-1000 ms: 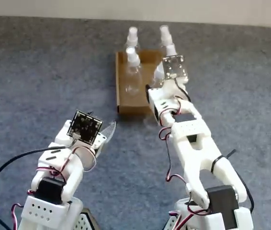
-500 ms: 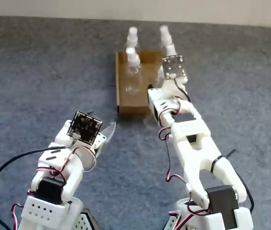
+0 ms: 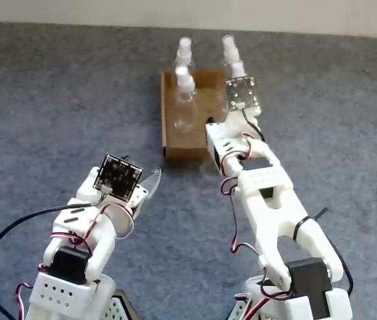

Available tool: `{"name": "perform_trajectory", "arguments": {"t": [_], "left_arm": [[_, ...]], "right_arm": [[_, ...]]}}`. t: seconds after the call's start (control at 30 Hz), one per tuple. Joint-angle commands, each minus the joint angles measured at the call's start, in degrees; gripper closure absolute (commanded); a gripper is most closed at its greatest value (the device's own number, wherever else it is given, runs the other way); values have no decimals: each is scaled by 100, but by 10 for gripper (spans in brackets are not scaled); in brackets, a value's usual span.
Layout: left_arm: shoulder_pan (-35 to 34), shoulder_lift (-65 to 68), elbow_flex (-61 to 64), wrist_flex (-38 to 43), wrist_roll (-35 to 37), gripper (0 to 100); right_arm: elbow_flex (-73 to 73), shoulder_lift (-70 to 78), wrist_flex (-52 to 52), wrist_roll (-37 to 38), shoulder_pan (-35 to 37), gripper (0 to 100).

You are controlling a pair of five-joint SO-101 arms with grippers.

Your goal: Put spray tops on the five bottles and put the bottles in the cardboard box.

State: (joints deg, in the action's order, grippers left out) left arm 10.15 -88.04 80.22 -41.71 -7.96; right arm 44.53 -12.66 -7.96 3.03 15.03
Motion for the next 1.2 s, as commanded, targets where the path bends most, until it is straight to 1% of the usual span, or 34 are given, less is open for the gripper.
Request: {"name": "perform_trajectory", "arguments": {"t": [0.0,0.17,0.3,0.67,0.93,1.0,1.1,1.17], "left_arm": [[-13,-48,-22,158,-44,780],[-13,-40,-22,158,-44,780],[-13,-40,-22,158,-44,780],[-13,-31,-22,158,-44,780],[-13,-57,-22,149,-44,780],[-22,-66,-22,141,-35,780],[-84,-66,-48,141,-44,780],[-268,-66,-84,149,-44,780]], "right_arm": [[-92,-101,66,-53,75,767],[-92,-101,48,-35,119,767],[-312,-180,-435,-35,84,766],[-716,-1235,-1332,-26,22,766],[-1455,-2167,-3152,-26,-321,772],[-1455,-2527,-3503,-26,-409,791],[-1305,-3108,-3741,-18,-593,865],[-945,-3521,-3793,-9,-769,916]]}}
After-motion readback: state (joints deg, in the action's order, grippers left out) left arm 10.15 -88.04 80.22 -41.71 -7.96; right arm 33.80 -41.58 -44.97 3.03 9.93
